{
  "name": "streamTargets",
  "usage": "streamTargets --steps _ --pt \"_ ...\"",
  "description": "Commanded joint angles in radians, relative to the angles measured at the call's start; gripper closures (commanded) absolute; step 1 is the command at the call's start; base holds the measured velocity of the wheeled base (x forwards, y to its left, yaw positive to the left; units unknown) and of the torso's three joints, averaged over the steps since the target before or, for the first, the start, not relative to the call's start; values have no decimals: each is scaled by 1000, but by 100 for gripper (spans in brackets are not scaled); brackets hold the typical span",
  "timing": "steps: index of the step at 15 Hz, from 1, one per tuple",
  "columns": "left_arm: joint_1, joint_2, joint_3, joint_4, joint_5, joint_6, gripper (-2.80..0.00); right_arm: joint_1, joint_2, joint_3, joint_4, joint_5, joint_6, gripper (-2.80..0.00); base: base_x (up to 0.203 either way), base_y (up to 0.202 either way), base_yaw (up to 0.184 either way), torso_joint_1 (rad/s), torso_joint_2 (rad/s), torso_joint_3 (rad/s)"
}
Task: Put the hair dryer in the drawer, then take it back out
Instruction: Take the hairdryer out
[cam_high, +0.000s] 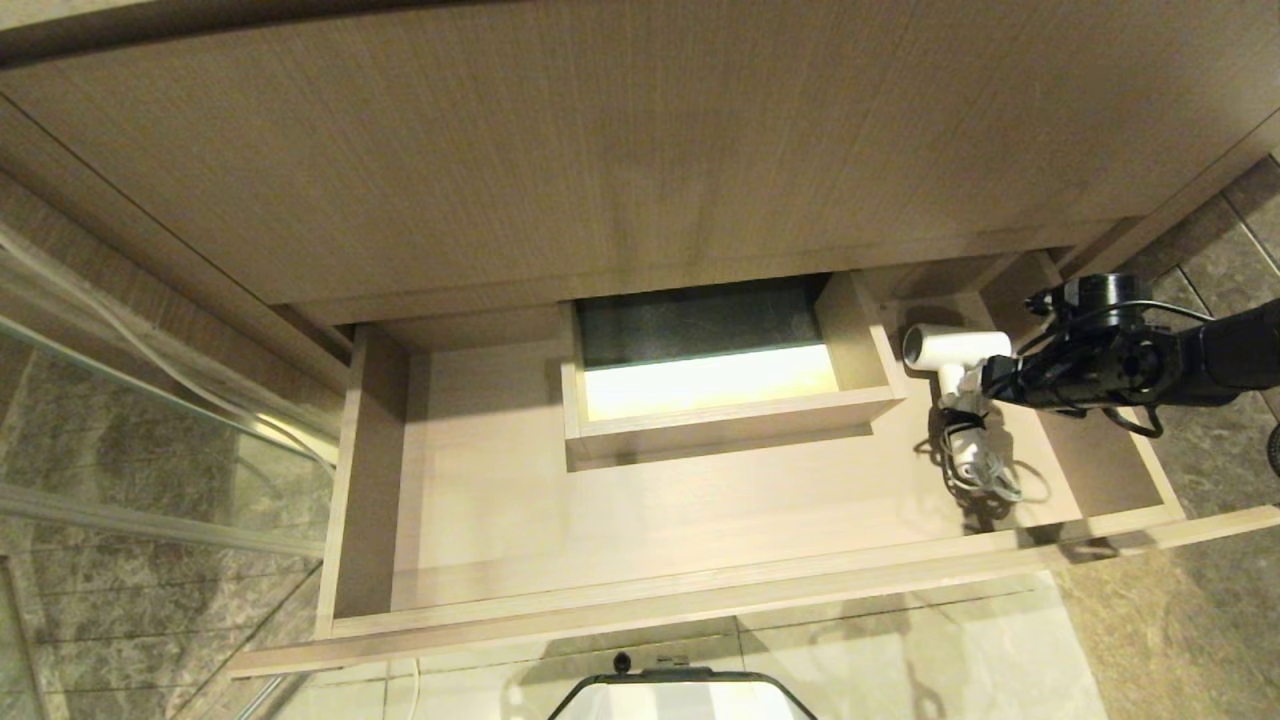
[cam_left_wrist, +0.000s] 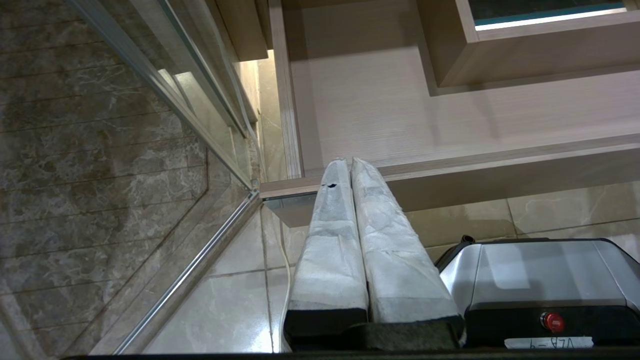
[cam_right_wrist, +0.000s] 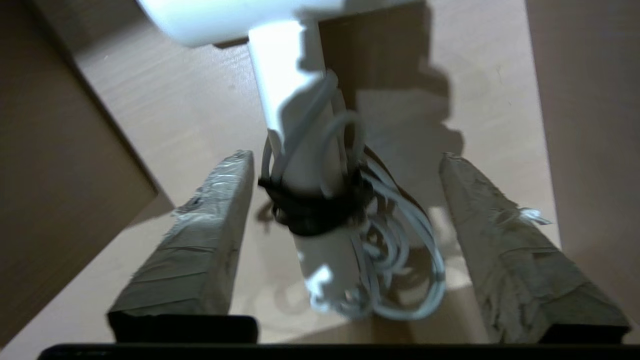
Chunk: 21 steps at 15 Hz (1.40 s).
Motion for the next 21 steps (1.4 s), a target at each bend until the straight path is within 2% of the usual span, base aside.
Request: streamTargets --steps 1,8,12,13,21 --pt "0 2 0 0 0 0 0 4 69 -47 -12 1 0 -280 0 0 0 0 0 0" --pt "0 1 0 0 0 0 0 32 150 -105 -28 6 7 -280 0 0 0 0 0 0" --pt "0 2 0 0 0 0 0 38 207 -181 -44 9 -2 -280 0 0 0 0 0 0" --pt "0 1 0 0 0 0 0 38 216 -187 -52 9 -6 0 0 0 0 0 0 0" --pt "0 0 0 0 0 0 0 33 217 -201 -63 0 -32 0 0 0 0 0 0 0"
